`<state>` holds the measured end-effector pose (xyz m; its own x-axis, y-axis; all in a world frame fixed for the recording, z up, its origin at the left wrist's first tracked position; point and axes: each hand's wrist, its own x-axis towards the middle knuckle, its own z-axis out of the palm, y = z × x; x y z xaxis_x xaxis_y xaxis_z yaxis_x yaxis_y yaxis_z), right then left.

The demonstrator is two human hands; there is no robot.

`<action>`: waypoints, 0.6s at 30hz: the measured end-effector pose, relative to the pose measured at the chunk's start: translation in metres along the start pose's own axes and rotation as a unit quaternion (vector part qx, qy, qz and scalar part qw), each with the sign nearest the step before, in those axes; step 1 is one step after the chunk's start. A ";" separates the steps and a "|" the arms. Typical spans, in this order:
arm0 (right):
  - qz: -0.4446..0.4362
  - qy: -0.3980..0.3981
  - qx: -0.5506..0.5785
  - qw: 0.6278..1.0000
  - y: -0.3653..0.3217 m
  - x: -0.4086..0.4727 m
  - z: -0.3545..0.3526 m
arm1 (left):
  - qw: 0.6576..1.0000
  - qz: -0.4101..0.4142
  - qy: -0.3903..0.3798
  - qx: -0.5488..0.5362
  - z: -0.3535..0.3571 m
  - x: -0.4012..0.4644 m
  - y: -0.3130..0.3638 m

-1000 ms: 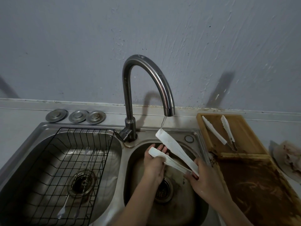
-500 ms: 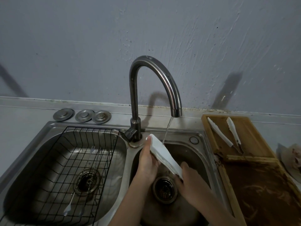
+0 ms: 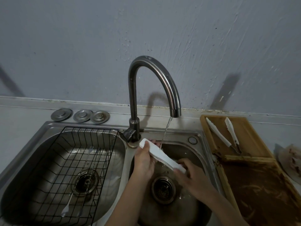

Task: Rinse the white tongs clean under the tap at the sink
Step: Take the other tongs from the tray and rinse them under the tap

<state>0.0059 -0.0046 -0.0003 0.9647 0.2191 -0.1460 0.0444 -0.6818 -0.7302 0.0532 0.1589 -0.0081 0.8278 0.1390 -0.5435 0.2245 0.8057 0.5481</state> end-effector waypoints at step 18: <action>-0.255 0.082 -0.089 0.959 -0.097 0.056 -0.007 | 0.931 -0.285 0.059 -0.221 -0.010 -0.002 -0.021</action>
<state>0.0575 0.0687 0.0672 0.8325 0.4535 0.3184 0.5518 -0.6265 -0.5505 0.0420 0.1478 -0.0246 0.5715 -0.3417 -0.7461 0.3538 0.9229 -0.1516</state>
